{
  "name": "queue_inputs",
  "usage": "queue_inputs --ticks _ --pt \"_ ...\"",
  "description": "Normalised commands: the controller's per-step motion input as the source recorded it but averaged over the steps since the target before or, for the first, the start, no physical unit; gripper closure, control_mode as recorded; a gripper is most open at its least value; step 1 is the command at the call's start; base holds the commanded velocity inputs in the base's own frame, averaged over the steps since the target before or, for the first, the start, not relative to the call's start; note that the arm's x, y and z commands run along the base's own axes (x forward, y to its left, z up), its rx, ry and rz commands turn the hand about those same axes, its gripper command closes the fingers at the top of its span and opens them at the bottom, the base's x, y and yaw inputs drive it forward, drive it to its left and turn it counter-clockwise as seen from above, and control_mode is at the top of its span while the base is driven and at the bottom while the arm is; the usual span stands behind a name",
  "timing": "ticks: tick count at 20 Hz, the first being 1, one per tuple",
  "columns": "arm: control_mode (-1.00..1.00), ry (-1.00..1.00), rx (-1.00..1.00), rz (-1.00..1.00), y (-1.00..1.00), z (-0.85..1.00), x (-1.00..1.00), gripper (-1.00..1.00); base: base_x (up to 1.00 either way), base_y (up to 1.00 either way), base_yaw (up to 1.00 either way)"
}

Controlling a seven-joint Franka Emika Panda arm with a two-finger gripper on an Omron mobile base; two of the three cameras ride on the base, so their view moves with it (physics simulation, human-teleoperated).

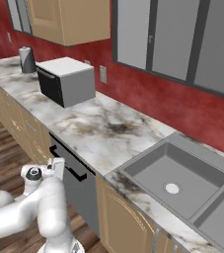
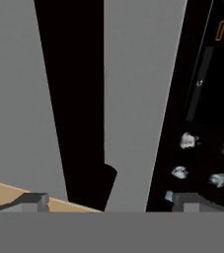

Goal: Open the dishwasher door and pull out the top rack.

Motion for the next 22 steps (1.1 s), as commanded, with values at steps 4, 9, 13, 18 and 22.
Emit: queue_inputs --ticks 4,9,13,18,22 --pt "-1.00 -0.04 -0.02 0.00 -0.03 -0.30 0.31 -1.00 0.00 0.00 0.00" --pt "-1.00 -0.06 -0.04 0.00 -0.01 -0.30 0.33 -1.00 0.00 0.00 0.00" --pt "-1.00 -0.06 -0.05 0.00 0.00 -0.32 0.33 -1.00 0.00 0.00 0.00" --pt "-1.00 -0.05 -0.04 0.00 0.00 -0.34 0.32 -1.00 0.00 0.00 0.00" --pt "-1.00 0.00 -0.05 0.00 0.00 -0.40 0.39 -1.00 0.00 0.00 0.00"
